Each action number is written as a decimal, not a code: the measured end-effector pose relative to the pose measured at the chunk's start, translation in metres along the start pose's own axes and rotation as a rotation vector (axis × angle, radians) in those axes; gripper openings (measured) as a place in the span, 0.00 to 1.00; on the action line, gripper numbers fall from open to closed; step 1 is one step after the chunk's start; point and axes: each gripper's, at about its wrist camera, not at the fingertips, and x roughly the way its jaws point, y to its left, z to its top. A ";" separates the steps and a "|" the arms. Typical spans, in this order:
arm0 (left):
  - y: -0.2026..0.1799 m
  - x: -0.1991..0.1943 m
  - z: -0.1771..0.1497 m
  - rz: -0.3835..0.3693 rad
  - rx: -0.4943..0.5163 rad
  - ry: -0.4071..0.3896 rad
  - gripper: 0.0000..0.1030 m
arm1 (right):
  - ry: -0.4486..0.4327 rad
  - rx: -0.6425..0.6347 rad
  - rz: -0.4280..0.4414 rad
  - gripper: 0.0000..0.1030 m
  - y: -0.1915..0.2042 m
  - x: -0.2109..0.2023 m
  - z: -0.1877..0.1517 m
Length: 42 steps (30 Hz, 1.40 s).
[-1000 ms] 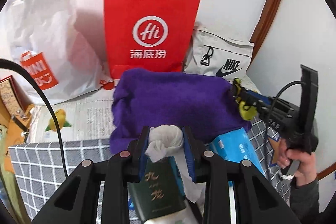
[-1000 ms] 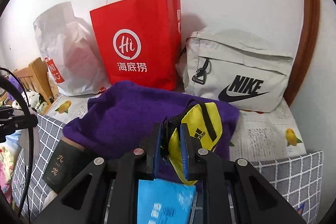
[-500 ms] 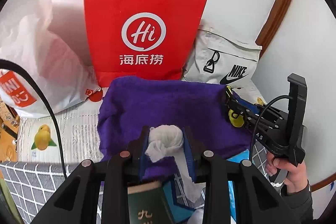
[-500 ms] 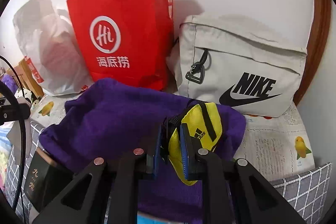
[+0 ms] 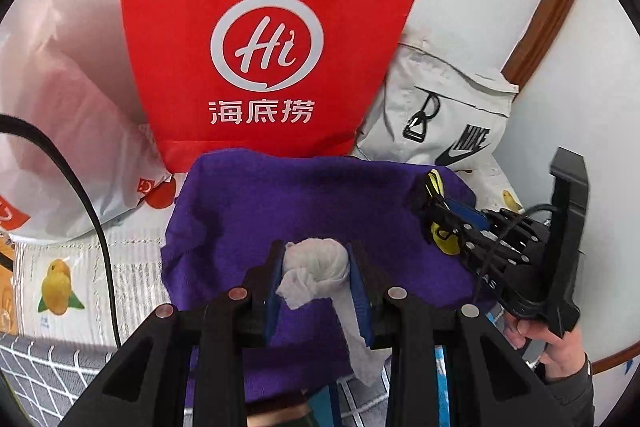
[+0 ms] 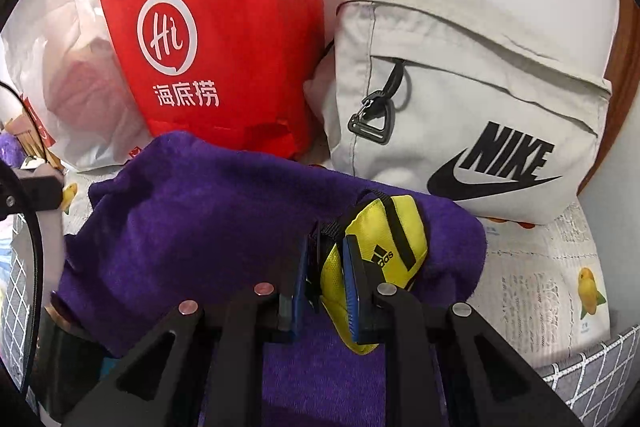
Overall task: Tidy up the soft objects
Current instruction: 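Open the left tool to drop the glove while the right tool releases the pouch onto the towel, then move both tools back toward the remaining items on the checkered cover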
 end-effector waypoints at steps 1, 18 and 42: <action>0.001 0.005 0.002 0.002 -0.002 0.005 0.28 | 0.002 0.001 0.006 0.17 0.000 0.001 0.000; 0.035 0.088 0.029 0.093 -0.041 0.129 0.29 | 0.060 -0.032 0.061 0.19 0.006 0.026 0.007; 0.015 0.019 0.012 0.168 0.043 0.061 0.65 | -0.020 -0.066 0.115 0.74 0.026 -0.025 0.007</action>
